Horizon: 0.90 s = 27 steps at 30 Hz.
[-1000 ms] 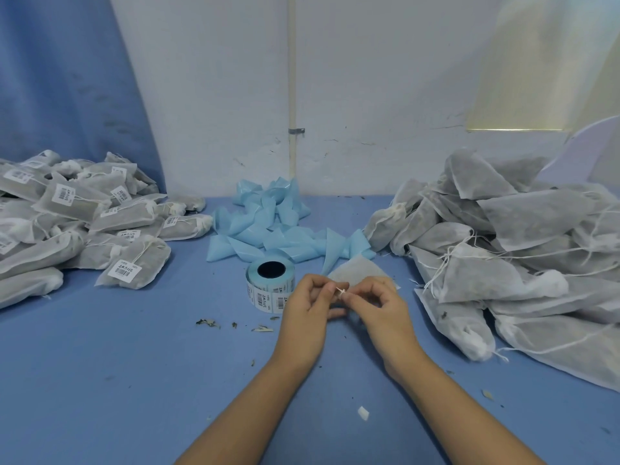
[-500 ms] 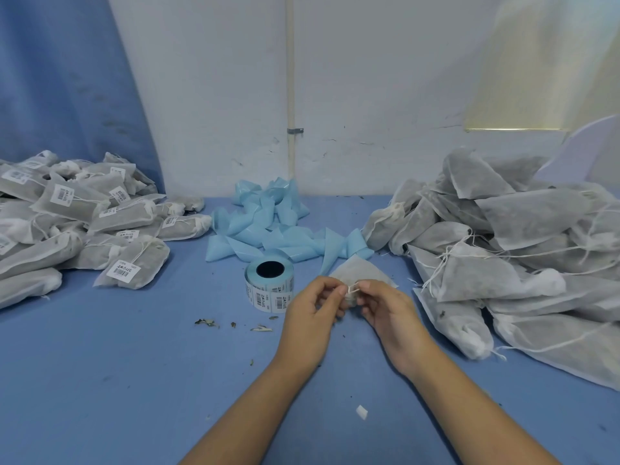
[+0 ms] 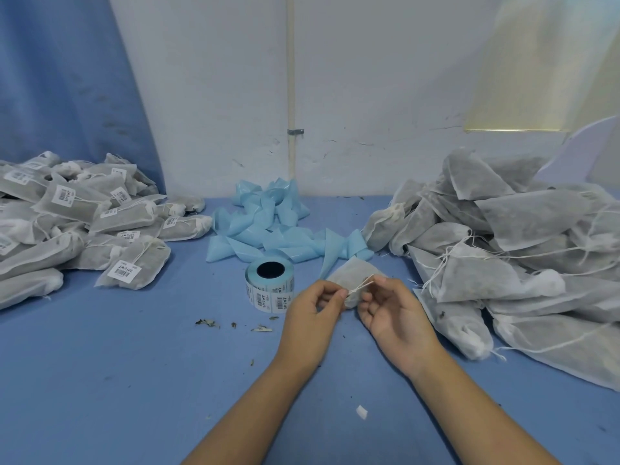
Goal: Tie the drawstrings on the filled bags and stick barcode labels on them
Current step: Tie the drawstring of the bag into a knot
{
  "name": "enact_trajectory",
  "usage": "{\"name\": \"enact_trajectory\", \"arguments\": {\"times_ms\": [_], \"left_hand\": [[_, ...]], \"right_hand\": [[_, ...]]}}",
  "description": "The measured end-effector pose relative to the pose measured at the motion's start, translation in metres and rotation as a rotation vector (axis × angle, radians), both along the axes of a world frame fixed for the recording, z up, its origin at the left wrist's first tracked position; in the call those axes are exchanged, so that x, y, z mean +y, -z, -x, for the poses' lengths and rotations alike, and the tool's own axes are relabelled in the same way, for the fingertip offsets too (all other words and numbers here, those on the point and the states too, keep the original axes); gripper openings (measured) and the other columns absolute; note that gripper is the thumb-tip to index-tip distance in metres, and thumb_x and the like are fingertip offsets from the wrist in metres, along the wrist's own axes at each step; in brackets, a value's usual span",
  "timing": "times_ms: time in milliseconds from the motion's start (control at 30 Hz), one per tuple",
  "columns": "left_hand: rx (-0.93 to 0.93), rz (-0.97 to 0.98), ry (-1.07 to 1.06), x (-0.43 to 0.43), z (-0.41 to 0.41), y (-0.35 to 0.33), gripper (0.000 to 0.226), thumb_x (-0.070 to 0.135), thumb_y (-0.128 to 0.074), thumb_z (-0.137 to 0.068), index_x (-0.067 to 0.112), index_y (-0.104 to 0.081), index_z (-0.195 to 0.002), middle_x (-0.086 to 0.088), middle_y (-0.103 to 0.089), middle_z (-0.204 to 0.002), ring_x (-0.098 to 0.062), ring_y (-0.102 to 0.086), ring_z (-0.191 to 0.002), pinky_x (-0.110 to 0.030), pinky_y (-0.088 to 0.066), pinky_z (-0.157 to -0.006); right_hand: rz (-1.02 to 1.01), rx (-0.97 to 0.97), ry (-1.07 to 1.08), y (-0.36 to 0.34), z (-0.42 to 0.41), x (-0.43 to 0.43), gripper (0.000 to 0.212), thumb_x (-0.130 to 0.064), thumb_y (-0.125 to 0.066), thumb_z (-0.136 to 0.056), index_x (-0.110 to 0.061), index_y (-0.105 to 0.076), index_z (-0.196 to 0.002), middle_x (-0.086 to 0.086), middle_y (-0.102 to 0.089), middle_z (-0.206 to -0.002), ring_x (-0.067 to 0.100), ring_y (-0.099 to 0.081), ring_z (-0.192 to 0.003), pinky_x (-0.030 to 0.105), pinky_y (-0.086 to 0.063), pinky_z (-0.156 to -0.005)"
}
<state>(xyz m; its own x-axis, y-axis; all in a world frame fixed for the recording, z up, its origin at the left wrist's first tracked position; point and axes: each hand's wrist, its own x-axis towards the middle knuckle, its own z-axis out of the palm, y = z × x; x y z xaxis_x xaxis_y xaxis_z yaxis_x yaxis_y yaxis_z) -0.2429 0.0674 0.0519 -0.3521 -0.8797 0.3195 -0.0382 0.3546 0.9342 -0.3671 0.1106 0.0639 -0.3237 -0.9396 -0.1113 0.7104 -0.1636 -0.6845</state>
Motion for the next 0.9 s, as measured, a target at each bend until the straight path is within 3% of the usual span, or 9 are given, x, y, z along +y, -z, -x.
{"name": "enact_trajectory", "arguments": {"times_ms": [100,167,300,400,533,633,700,800,900], "left_hand": [[-0.108,0.121,-0.078,0.0011,-0.0024,0.0008,0.017,0.006,-0.061,-0.087,0.02,-0.065,-0.095,0.001,-0.058,-0.099,0.007,-0.052,-0.087,-0.002,-0.036,-0.075],[-0.211,0.311,-0.125,0.0031,-0.0037,0.0007,0.032,-0.006,-0.057,-0.08,0.017,-0.063,-0.101,0.003,-0.054,-0.104,0.006,-0.046,-0.097,-0.002,-0.033,-0.08],[-0.34,0.575,-0.116,0.005,-0.0032,0.0026,0.046,-0.014,-0.049,-0.074,0.01,-0.062,-0.111,-0.001,-0.06,-0.099,-0.012,-0.05,-0.095,-0.026,-0.043,-0.077],[-0.344,0.574,-0.132,0.0033,-0.0041,0.0025,0.047,-0.015,-0.051,-0.073,0.009,-0.06,-0.113,-0.001,-0.055,-0.1,-0.017,-0.052,-0.094,-0.034,-0.045,-0.075],[-0.255,0.486,-0.138,0.0008,-0.005,0.0019,0.042,-0.009,-0.059,-0.08,0.008,-0.06,-0.118,0.007,-0.038,-0.118,0.008,-0.045,-0.097,-0.005,-0.038,-0.082],[-0.193,0.404,-0.178,-0.0026,-0.0052,0.0031,0.027,-0.004,-0.065,-0.082,0.005,-0.065,-0.108,0.004,-0.04,-0.124,0.002,-0.045,-0.104,0.002,-0.029,-0.087],[-0.142,0.348,-0.195,-0.0027,-0.0056,0.0017,0.021,0.003,-0.066,-0.084,0.01,-0.066,-0.104,0.003,-0.052,-0.117,0.004,-0.048,-0.101,0.001,-0.032,-0.086],[0.001,0.226,-0.168,0.0013,-0.0077,-0.0019,0.02,0.01,-0.06,-0.089,0.029,-0.058,-0.095,0.014,-0.063,-0.093,0.007,-0.056,-0.086,-0.005,-0.04,-0.073],[0.124,0.183,-0.2,0.0047,-0.0084,-0.0029,0.019,0.012,-0.053,-0.095,0.031,-0.053,-0.091,0.022,-0.061,-0.078,0.005,-0.054,-0.067,-0.006,-0.041,-0.059]], "right_hand": [[0.024,-0.059,-0.077,0.0005,-0.0014,0.001,0.008,-0.016,-0.063,-0.07,-0.015,-0.058,-0.077,-0.003,-0.057,-0.072,0.008,-0.052,-0.061,0.02,-0.043,-0.064],[0.051,-0.087,-0.134,-0.0007,-0.0021,0.0025,0.011,-0.016,-0.069,-0.066,-0.014,-0.062,-0.074,-0.003,-0.057,-0.073,0.009,-0.053,-0.063,0.02,-0.046,-0.061],[0.119,-0.104,-0.255,-0.0027,-0.0033,0.0052,0.054,-0.018,-0.092,-0.038,-0.01,-0.06,-0.081,0.0,-0.058,-0.078,0.011,-0.055,-0.067,0.022,-0.049,-0.063],[0.147,-0.078,-0.323,-0.0032,-0.0042,0.0065,0.051,-0.018,-0.093,-0.037,-0.011,-0.061,-0.077,0.002,-0.059,-0.083,0.012,-0.055,-0.068,0.023,-0.051,-0.065],[0.196,-0.055,-0.43,-0.0024,-0.0068,0.0084,0.038,-0.015,-0.091,-0.045,-0.015,-0.06,-0.066,0.001,-0.058,-0.081,0.013,-0.058,-0.07,0.025,-0.052,-0.069],[0.201,-0.063,-0.383,-0.0016,-0.0052,0.0074,0.038,-0.013,-0.091,-0.043,-0.017,-0.059,-0.064,0.0,-0.058,-0.08,0.014,-0.058,-0.07,0.026,-0.052,-0.068],[0.2,-0.066,-0.333,-0.001,-0.0031,0.0062,0.038,-0.013,-0.091,-0.04,-0.019,-0.06,-0.063,0.0,-0.058,-0.08,0.014,-0.058,-0.069,0.026,-0.052,-0.067],[0.173,-0.072,-0.269,-0.0002,-0.0008,0.0045,0.04,-0.013,-0.089,-0.039,-0.021,-0.059,-0.064,-0.002,-0.058,-0.077,0.013,-0.058,-0.067,0.025,-0.051,-0.066],[0.118,-0.017,-0.195,-0.0004,-0.0021,0.0036,0.021,-0.01,-0.075,-0.057,-0.021,-0.058,-0.062,-0.002,-0.055,-0.072,0.013,-0.053,-0.066,0.024,-0.044,-0.068]]}}
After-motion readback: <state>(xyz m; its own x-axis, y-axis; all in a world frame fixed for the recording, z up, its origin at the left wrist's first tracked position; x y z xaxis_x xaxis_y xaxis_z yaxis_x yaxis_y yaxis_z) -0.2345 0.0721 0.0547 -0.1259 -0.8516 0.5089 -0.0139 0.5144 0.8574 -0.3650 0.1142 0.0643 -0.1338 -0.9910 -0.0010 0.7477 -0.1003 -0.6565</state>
